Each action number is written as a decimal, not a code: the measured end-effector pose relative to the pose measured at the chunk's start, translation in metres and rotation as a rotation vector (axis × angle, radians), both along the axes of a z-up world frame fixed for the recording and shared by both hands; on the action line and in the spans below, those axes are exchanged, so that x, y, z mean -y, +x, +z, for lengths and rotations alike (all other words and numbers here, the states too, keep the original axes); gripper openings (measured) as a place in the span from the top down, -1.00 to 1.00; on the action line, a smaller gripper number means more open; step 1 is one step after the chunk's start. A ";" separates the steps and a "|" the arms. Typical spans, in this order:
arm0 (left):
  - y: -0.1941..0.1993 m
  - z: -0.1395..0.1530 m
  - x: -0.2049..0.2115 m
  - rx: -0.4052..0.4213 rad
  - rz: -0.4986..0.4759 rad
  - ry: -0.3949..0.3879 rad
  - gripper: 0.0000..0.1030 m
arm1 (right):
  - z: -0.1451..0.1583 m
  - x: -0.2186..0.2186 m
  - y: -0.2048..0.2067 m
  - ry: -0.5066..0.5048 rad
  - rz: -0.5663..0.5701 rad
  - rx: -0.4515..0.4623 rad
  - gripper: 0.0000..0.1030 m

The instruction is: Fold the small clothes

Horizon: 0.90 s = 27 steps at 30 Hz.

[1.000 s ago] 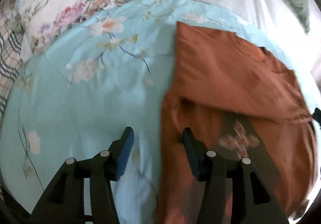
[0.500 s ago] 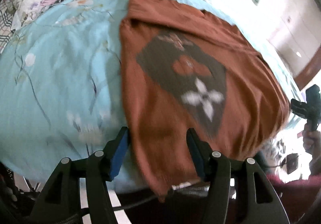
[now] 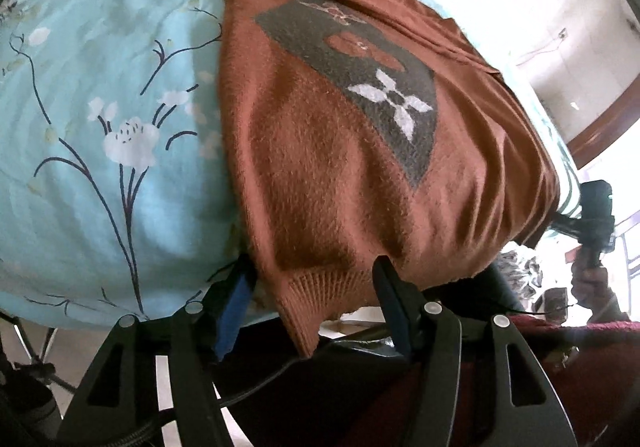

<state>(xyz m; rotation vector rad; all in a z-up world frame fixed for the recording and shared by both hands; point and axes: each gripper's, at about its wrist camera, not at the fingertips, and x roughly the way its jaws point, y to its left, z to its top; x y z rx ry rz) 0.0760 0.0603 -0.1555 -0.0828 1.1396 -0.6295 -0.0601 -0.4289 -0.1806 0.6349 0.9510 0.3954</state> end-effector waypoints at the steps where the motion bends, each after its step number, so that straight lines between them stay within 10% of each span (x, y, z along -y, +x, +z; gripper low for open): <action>1: 0.000 -0.001 -0.001 -0.002 -0.006 -0.003 -0.10 | -0.001 -0.002 0.002 0.001 0.006 0.000 0.14; 5: 0.002 0.002 0.001 0.002 -0.047 0.022 0.11 | -0.003 -0.016 0.005 -0.023 0.048 0.005 0.79; 7: 0.002 0.002 0.008 0.009 -0.063 0.043 0.86 | 0.001 -0.013 0.000 0.003 0.044 0.014 0.84; 20: -0.019 0.083 -0.024 0.136 -0.005 -0.289 0.92 | 0.093 0.014 -0.021 0.252 0.007 0.305 0.85; 27: 0.013 0.132 -0.020 0.247 0.061 -0.378 0.92 | 0.132 0.026 0.023 0.216 -0.033 0.388 0.85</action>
